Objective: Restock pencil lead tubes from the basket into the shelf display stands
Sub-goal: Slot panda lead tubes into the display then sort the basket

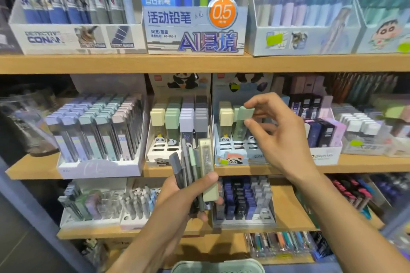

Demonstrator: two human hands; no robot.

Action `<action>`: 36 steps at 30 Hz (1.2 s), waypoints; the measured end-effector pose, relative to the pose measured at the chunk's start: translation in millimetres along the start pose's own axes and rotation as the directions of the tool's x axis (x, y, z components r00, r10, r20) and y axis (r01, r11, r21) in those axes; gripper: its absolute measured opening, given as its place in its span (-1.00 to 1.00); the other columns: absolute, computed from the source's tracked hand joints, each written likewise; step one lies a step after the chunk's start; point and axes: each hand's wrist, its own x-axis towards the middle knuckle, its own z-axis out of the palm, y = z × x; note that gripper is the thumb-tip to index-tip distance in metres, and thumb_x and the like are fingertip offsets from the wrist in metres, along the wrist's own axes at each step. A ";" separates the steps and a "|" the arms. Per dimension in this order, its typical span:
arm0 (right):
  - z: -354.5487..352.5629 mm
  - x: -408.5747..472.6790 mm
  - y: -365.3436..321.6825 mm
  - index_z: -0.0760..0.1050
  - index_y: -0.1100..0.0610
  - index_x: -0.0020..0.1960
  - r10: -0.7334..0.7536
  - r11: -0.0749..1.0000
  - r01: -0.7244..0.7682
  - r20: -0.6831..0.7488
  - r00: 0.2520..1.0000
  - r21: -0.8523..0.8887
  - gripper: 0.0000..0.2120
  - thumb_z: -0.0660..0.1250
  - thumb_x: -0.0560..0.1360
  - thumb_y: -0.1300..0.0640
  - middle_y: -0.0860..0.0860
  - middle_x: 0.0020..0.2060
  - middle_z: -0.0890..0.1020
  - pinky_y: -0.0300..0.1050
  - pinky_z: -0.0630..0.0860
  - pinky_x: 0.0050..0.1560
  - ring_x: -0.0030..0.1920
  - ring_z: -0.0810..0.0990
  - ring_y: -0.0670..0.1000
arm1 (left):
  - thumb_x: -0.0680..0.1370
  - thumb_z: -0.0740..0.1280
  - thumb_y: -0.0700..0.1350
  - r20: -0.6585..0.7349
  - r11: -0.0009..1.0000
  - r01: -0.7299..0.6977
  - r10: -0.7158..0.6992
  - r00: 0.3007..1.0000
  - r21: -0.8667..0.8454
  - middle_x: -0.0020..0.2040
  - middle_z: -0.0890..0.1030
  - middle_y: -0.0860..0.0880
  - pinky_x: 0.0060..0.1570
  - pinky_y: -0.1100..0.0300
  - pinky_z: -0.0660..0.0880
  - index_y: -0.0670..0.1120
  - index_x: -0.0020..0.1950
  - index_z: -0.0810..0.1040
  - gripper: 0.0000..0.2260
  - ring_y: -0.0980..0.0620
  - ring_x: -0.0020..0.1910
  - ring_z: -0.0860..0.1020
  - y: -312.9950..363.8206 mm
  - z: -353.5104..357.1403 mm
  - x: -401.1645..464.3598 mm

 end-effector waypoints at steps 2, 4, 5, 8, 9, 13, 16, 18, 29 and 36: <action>1.2 -0.6 0.5 0.53 0.06 0.16 -0.020 1.000 0.020 0.013 1.000 -0.015 -0.77 0.39 0.58 0.30 -0.34 -0.03 0.58 -0.38 0.56 0.00 0.05 0.61 -0.17 | 0.49 0.52 -0.06 -0.005 1.000 -0.012 0.012 1.000 0.006 -0.14 0.71 -0.20 -0.50 0.18 0.45 -0.19 0.17 0.59 -0.67 -0.11 -0.21 0.69 0.8 1.8 0.0; 1.6 -0.7 2.2 0.53 0.06 0.17 -0.025 0.999 0.025 0.002 1.000 -0.022 -0.77 0.39 0.58 0.30 -0.30 -0.03 0.59 -0.35 0.58 0.01 0.04 0.62 -0.16 | 0.49 0.52 -0.05 -0.007 1.000 -0.018 0.018 1.000 0.012 -0.14 0.72 -0.20 -0.50 0.18 0.44 -0.17 0.17 0.60 -0.67 -0.10 -0.22 0.69 1.5 3.0 -0.2; 1.9 -0.4 3.6 0.54 0.05 0.17 -0.027 0.999 0.026 -0.006 1.000 -0.033 -0.76 0.40 0.57 0.30 -0.26 -0.03 0.60 -0.33 0.60 0.00 0.03 0.62 -0.16 | 0.49 0.52 -0.05 -0.008 1.000 -0.020 0.020 1.000 0.016 -0.13 0.72 -0.19 -0.49 0.19 0.44 -0.17 0.18 0.60 -0.66 -0.10 -0.22 0.69 1.7 3.4 -0.6; 3.9 0.9 8.7 0.55 0.04 0.19 -0.061 0.989 0.058 -0.019 0.998 -0.133 -0.71 0.42 0.55 0.31 -0.10 -0.06 0.59 -0.23 0.64 -0.02 -0.02 0.62 -0.08 | 0.49 0.53 -0.03 -0.013 0.999 -0.024 0.024 1.000 0.027 -0.12 0.73 -0.19 -0.49 0.19 0.42 -0.17 0.21 0.59 -0.63 -0.10 -0.19 0.71 0.7 2.3 -0.5; 4.8 0.9 10.0 0.55 0.03 0.21 -0.067 0.986 0.063 -0.024 0.997 -0.154 -0.69 0.42 0.54 0.32 -0.08 -0.06 0.58 -0.21 0.65 -0.02 -0.03 0.62 -0.07 | 0.48 0.53 -0.03 -0.015 0.999 -0.024 0.025 1.000 0.029 -0.11 0.73 -0.20 -0.49 0.19 0.42 -0.18 0.21 0.59 -0.62 -0.10 -0.19 0.71 0.8 1.9 -0.6; 5.1 2.5 9.7 0.57 0.04 0.20 -0.041 0.991 0.035 -0.040 0.998 -0.126 -0.69 0.41 0.54 0.33 -0.12 -0.07 0.60 -0.24 0.64 -0.03 -0.04 0.63 -0.07 | 0.49 0.52 -0.02 -0.012 0.999 -0.024 0.024 1.000 0.043 -0.12 0.72 -0.25 -0.49 0.19 0.40 -0.20 0.19 0.59 -0.62 -0.09 -0.22 0.69 0.3 -0.5 -0.5; 2.4 4.6 5.0 0.56 0.05 0.18 0.017 0.999 -0.019 -0.065 0.998 -0.025 -0.71 0.41 0.54 0.33 -0.10 -0.07 0.60 -0.24 0.61 -0.01 -0.03 0.62 -0.05 | 0.49 0.52 -0.03 -0.009 0.999 -0.028 0.029 1.000 0.045 -0.12 0.72 -0.24 -0.50 0.19 0.41 -0.19 0.19 0.59 -0.63 -0.09 -0.22 0.69 -0.1 -2.3 0.0; -2.4 7.5 0.1 0.54 0.05 0.21 0.065 0.997 -0.060 -0.082 0.995 0.057 -0.70 0.41 0.54 0.33 -0.03 -0.05 0.60 -0.25 0.60 -0.02 -0.04 0.61 -0.07 | 0.49 0.52 -0.04 -0.012 0.999 -0.025 0.025 1.000 0.043 -0.12 0.73 -0.23 -0.50 0.20 0.41 -0.19 0.20 0.59 -0.63 -0.09 -0.22 0.70 -0.4 -3.2 0.4; 2.9 -4.5 -3.4 0.55 0.01 0.21 0.131 0.985 -0.150 -0.182 0.974 -0.089 -0.70 0.45 0.52 0.22 -0.15 -0.14 0.66 -0.11 0.66 -0.15 -0.20 0.65 -0.15 | 0.48 0.53 -0.06 -0.012 0.999 -0.012 0.012 1.000 0.041 -0.12 0.73 -0.23 -0.49 0.19 0.40 -0.19 0.15 0.62 -0.67 -0.12 -0.19 0.72 -2.7 -0.1 -1.3; 6.1 -5.8 -2.7 0.44 -0.04 0.24 0.086 0.996 -0.088 -0.083 0.993 -0.022 -0.64 0.41 0.54 0.27 -0.06 -0.19 0.61 0.00 0.63 -0.19 -0.23 0.60 -0.02 | 0.47 0.54 -0.05 -0.010 0.998 -0.017 0.017 1.000 0.054 -0.12 0.73 -0.24 -0.48 0.18 0.41 -0.17 0.14 0.65 -0.69 -0.13 -0.18 0.72 -2.7 2.1 -0.6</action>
